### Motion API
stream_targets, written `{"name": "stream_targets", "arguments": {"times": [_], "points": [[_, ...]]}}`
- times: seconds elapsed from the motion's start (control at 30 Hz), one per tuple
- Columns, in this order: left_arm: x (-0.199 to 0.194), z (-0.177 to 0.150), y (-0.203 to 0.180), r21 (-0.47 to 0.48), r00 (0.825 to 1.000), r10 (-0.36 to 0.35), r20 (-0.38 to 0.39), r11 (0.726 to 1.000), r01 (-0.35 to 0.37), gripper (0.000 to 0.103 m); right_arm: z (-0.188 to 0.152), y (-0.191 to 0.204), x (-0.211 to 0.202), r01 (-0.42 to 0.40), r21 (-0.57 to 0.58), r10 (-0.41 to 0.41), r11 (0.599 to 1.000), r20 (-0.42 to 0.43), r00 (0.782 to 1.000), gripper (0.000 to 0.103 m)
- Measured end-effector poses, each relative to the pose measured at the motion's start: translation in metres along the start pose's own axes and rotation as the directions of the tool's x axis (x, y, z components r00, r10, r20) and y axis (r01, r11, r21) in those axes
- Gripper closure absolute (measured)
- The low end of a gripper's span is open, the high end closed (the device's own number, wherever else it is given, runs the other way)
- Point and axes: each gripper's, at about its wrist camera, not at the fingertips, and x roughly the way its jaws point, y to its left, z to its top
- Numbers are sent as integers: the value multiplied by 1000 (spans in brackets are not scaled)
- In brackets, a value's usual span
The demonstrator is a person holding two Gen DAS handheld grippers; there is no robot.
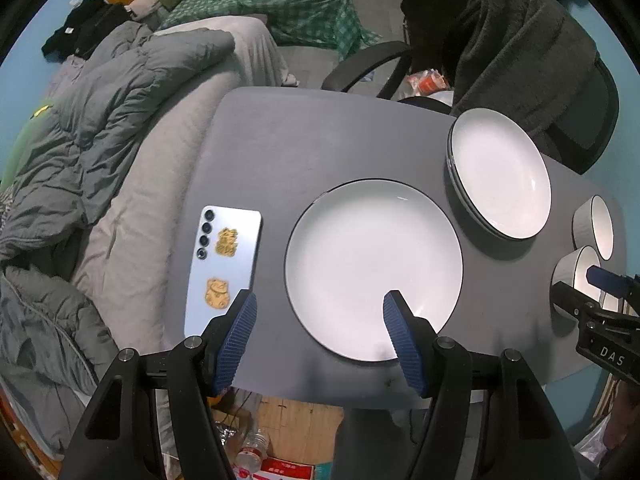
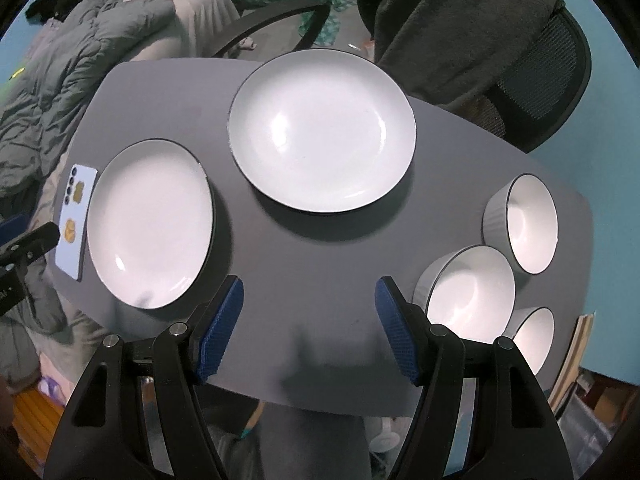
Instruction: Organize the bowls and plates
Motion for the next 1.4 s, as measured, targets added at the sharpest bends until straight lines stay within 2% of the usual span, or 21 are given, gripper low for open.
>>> {"name": "stream_targets", "arguments": {"times": [0.17,0.37,0.67,1.1,1.2,1.27,1.33,1.4], "points": [[-1,-3,9,-30,1000,-10,-5,1000,10,36,-7,7,-3,-12,1,12,1000,-2,1000,35],[16,-4,16,-34,1000,-2,-31,999,1,36,-8,14,4,-18,-11,18,1000,-18,1000,35],[64,4,27,-17,996,40,-86,999,-42,36,1,29,39,-62,-37,60,997,-33,998,35],[106,18,28,-4,991,17,-131,1000,-17,36,18,54,92,-154,-51,152,987,-54,987,35],[111,18,28,-10,990,2,-138,1000,-3,36,21,56,98,-155,-47,152,987,-63,986,37],[115,19,28,-12,989,1,-150,1000,-3,36,23,57,99,-167,-41,165,985,-60,985,46],[118,19,28,-17,986,-19,-164,1000,16,52,24,59,99,-173,-43,171,984,-58,984,53],[121,20,26,-21,983,-33,-178,999,29,61,25,62,99,-181,-49,178,982,-59,982,58]]}}
